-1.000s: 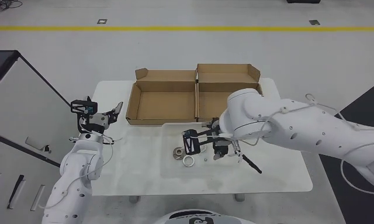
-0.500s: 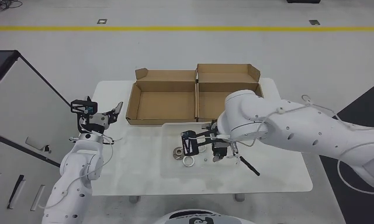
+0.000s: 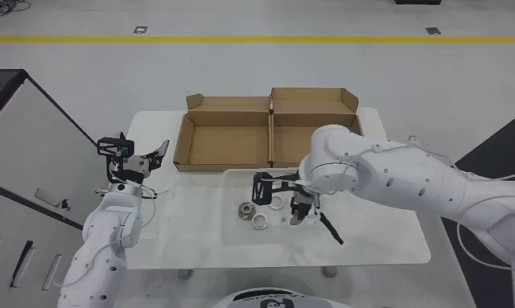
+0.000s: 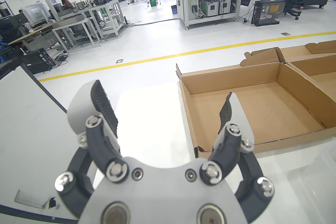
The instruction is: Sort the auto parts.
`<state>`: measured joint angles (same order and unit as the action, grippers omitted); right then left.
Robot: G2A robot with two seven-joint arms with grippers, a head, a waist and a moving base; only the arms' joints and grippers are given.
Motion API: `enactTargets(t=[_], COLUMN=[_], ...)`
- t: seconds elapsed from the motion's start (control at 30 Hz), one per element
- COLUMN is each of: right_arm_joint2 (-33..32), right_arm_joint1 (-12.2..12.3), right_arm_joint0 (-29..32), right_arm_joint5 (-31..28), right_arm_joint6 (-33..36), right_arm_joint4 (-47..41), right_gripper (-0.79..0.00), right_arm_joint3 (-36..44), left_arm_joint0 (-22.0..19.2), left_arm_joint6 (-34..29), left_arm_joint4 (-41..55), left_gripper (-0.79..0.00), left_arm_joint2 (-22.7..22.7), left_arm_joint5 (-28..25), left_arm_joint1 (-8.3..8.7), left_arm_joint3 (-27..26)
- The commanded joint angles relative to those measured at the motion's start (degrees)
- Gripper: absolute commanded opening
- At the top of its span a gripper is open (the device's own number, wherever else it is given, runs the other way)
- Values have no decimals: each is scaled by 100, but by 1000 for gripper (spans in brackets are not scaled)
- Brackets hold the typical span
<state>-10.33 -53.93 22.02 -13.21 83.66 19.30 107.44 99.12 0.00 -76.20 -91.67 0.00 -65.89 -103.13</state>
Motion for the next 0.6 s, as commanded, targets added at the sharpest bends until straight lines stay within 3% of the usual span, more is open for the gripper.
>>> enactTargets(t=[0.0, 0.2, 0.33, 0.37, 0.5, 0.57], right_arm_joint2=[24, 59, 56, 58, 59, 59], right_arm_joint1=[-51, -211, -309, -333, -427, -475], right_arm_joint0=[22, 109, 196, 218, 294, 338], right_arm_joint5=[115, 213, 211, 214, 167, 145], right_arm_joint6=[100, 128, 79, 64, 68, 49], right_arm_joint4=[-2, 92, 173, 171, 211, 242], right_gripper=[0, 0, -191, -280, -391, -403], right_arm_joint3=[-50, -250, -465, -521, -710, -798], left_arm_joint0=[0, 0, 0, 0, 0, 0], left_arm_joint6=[0, 0, 0, 0, 0, 0], left_arm_joint4=[0, 0, 0, 0, 0, 0], left_gripper=[0, 0, 0, 0, 0, 0], left_arm_joint2=[0, 0, 0, 0, 0, 0], left_arm_joint5=[0, 0, 0, 0, 0, 0], left_arm_joint1=[0, 0, 0, 0, 0, 0], left_arm_joint3=[0, 0, 0, 0, 0, 0])
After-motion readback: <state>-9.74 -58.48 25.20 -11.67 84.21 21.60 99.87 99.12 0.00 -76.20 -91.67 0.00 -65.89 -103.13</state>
